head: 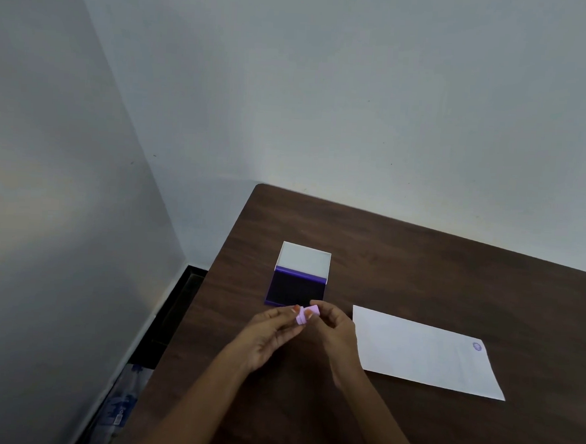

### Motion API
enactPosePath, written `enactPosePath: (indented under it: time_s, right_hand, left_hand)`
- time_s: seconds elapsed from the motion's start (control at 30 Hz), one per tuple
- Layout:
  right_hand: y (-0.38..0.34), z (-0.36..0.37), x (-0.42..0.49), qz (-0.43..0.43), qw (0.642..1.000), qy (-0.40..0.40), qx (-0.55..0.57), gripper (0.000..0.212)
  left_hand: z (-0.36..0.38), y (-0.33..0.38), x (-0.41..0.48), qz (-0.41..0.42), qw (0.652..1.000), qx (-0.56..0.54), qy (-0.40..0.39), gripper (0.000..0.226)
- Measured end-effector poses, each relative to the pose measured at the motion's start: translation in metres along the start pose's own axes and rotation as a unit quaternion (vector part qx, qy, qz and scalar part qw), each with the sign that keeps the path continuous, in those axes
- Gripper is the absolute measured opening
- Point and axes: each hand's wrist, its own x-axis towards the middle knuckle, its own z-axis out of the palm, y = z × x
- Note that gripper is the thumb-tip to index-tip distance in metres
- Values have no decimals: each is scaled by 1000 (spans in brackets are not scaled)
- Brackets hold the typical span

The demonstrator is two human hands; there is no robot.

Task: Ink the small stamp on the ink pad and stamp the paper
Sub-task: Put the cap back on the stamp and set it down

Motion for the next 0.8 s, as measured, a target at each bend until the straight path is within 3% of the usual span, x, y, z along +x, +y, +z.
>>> enactPosePath:
  time_s: [0.23,0.33,0.4,0.47,0.6,0.8]
  right_hand:
    - [5,-4,1,-14,999,20,-27,19]
    - [7,-7,3,-37,998,-2,-44,21]
    - [10,2,3,-64,994,41,-83,18]
    - [12,10,2,-86,984,98,-125,18]
    - [20,11,7,-140,954,-58,-259,11]
    - [39,16,11,-186,916,-88,-345,15]
  left_hand:
    - [4,-4,-1,52,980,179,76,33]
    - [2,-7,-1,55,984,159,62,30]
    - [-1,-7,-1,71,979,170,84,24]
    - [-6,-4,2,109,961,197,159,17]
    - [-19,5,7,164,931,200,258,13]
    - [-31,15,13,192,920,180,291,14]
